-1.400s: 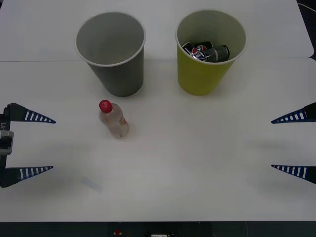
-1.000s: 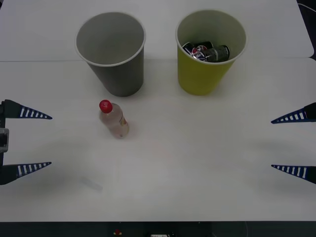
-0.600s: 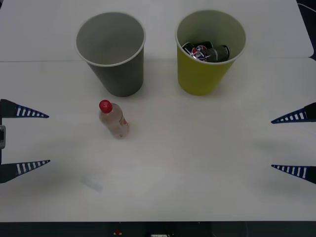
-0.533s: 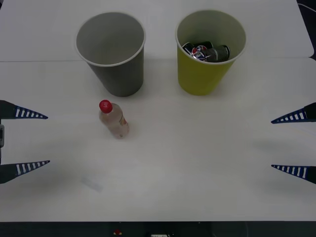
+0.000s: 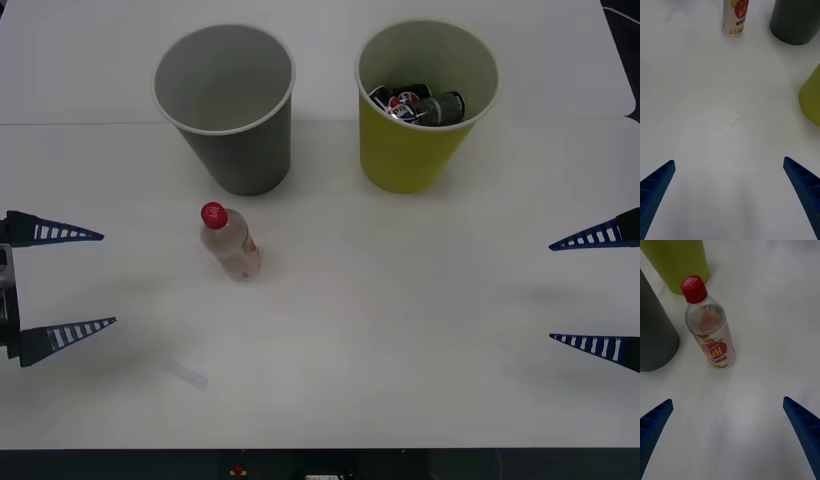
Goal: Put the can into the green bin and the plastic bottle into the gray bin
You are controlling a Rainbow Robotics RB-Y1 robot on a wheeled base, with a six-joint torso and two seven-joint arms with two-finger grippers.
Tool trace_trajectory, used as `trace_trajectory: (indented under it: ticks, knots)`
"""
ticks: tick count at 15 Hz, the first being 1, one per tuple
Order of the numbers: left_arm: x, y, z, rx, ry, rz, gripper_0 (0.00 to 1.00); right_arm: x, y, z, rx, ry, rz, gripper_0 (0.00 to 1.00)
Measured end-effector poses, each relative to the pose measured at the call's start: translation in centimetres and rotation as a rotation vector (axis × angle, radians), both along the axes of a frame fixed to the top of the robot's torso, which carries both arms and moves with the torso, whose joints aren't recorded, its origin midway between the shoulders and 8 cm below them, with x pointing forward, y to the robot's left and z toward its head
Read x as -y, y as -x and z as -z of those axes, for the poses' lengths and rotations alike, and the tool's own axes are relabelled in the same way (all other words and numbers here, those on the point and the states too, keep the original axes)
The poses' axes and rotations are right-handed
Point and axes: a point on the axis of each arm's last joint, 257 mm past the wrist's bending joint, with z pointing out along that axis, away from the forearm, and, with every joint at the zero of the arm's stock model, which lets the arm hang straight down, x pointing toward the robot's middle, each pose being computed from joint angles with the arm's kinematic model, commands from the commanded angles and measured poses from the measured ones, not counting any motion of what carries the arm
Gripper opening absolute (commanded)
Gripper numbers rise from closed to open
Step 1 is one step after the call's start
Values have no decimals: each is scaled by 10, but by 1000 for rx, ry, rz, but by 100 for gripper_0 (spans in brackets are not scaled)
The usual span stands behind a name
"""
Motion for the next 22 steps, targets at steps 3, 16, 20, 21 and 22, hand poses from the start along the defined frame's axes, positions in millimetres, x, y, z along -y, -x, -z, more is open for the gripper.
trace_trajectory:
  ticks: [3, 16, 20, 21, 22]
  knots:
    - [-4, -10, 4, 51, 30, -12, 100, 0, 0, 0, 0, 0, 0, 100]
    - [13, -42, 43, 19, 201, 20, 100, 0, 0, 0, 0, 0, 0, 100]
    - [32, -55, 47, 10, 284, 16, 100, 0, 0, 0, 0, 0, 0, 100]
    - [38, -58, 47, 12, 306, 13, 100, 0, 0, 0, 0, 0, 0, 100]
    - [44, -61, 46, 16, 324, 11, 100, 0, 0, 0, 0, 0, 0, 100]
